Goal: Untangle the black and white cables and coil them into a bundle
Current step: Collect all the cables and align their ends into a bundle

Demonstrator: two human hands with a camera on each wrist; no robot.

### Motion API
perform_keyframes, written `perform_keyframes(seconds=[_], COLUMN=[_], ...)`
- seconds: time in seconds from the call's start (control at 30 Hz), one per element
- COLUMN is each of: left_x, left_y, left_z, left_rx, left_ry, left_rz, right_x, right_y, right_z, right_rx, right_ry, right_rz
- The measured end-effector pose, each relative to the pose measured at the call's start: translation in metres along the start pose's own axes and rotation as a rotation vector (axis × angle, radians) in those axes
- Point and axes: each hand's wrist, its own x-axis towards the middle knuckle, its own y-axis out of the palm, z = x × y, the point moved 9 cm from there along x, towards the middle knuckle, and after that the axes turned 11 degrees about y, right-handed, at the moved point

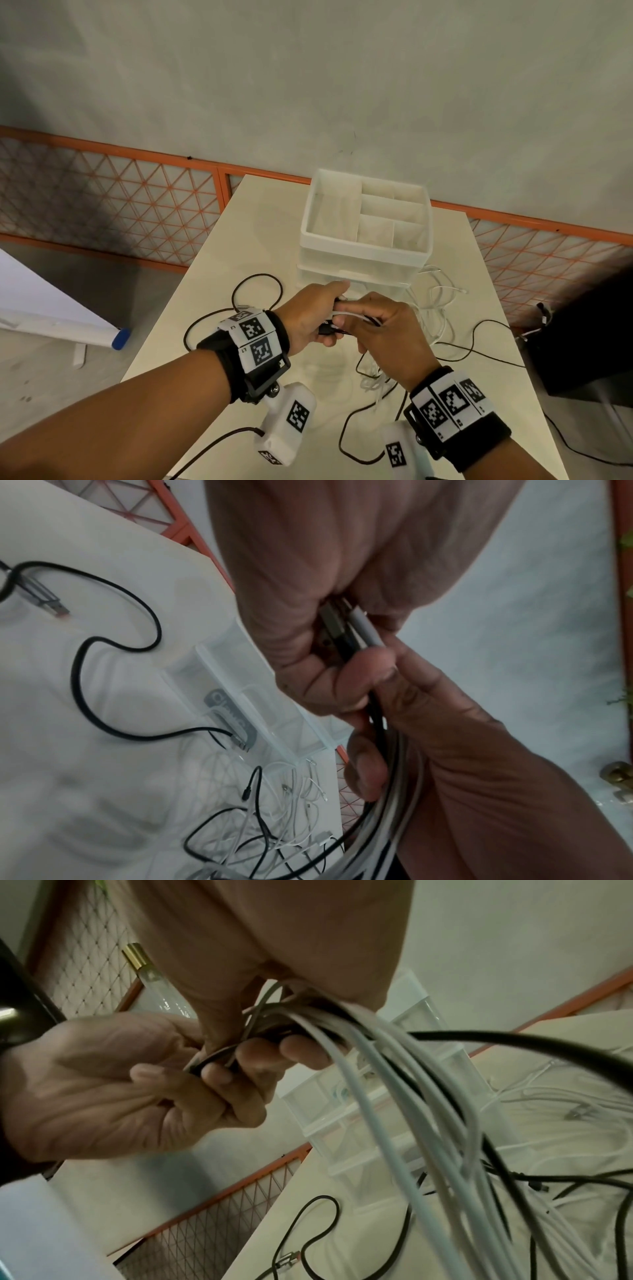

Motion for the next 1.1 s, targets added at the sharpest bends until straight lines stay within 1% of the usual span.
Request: perform_keyframes(seconds=[0.07,0.17,0.23,0.3,0.33,0.37,0.43,0.47,0.5,0.53,0.57,0.6,0.67,0.7,0.77,0.8,0.83,0.9,0.93,0.97,1.03,1.1], left_x=[0.002,0.005,0.006,0.008,0.008,0.006,-0.001,-0.005,-0.009,-0.011,-0.01,-0.007,0.001,0.006,0.013,0.014,0.013,0.006,0.001,-0.001,-0.004,-0.003], left_y=[0.0,-0.012,-0.021,-0.026,-0.025,-0.021,-0.002,0.005,0.007,0.003,-0.006,-0.02,-0.054,-0.077,-0.124,-0.145,-0.165,-0.191,-0.196,-0.198,-0.195,-0.186], left_z=[-0.002,-0.003,-0.003,-0.003,-0.005,-0.01,-0.022,-0.025,-0.028,-0.029,-0.027,-0.021,0.002,0.018,0.05,0.067,0.085,0.119,0.133,0.144,0.155,0.153], left_rx=[0.055,0.113,0.131,0.173,0.236,0.352,0.634,0.711,0.727,0.707,0.672,0.634,0.636,0.741,1.075,1.192,1.251,1.287,1.292,1.302,1.367,1.432], left_ry=[0.047,0.099,0.113,0.144,0.175,0.228,0.397,0.48,0.531,0.558,0.545,0.495,0.341,0.263,0.114,0.035,-0.049,-0.207,-0.243,-0.244,-0.186,-0.129], left_rz=[-0.004,-0.115,-0.202,-0.241,-0.219,-0.162,-0.002,0.05,0.061,0.039,0.002,-0.037,-0.104,-0.136,-0.176,-0.189,-0.205,-0.206,-0.189,-0.175,-0.156,-0.123], right_x=[0.001,0.001,0.0,0.001,0.002,0.005,0.011,0.013,0.014,0.015,0.016,0.017,0.019,0.019,0.021,0.022,0.023,0.025,0.025,0.026,0.027,0.029], right_y=[-0.003,-0.006,-0.004,0.004,0.007,0.01,0.013,0.014,0.013,0.01,0.004,-0.002,-0.01,-0.012,-0.014,-0.014,-0.012,-0.005,0.001,0.007,0.017,0.021], right_z=[-0.003,-0.007,-0.006,-0.009,-0.012,-0.017,-0.027,-0.037,-0.048,-0.058,-0.065,-0.068,-0.073,-0.076,-0.079,-0.079,-0.079,-0.078,-0.076,-0.075,-0.071,-0.067], right_rx=[0.017,0.003,-0.06,-0.176,-0.264,-0.355,-0.502,-0.532,-0.528,-0.518,-0.502,-0.48,-0.4,-0.371,-0.342,-0.336,-0.342,-0.347,-0.348,-0.347,-0.354,-0.364], right_ry=[0.037,0.076,0.062,0.073,0.088,0.109,0.179,0.241,0.315,0.389,0.439,0.466,0.499,0.514,0.531,0.538,0.539,0.526,0.513,0.497,0.459,0.42], right_rz=[-0.029,-0.059,-0.021,0.056,0.085,0.098,0.103,0.127,0.135,0.117,0.074,0.034,-0.01,-0.012,-0.002,0.004,0.013,0.04,0.064,0.091,0.129,0.139])
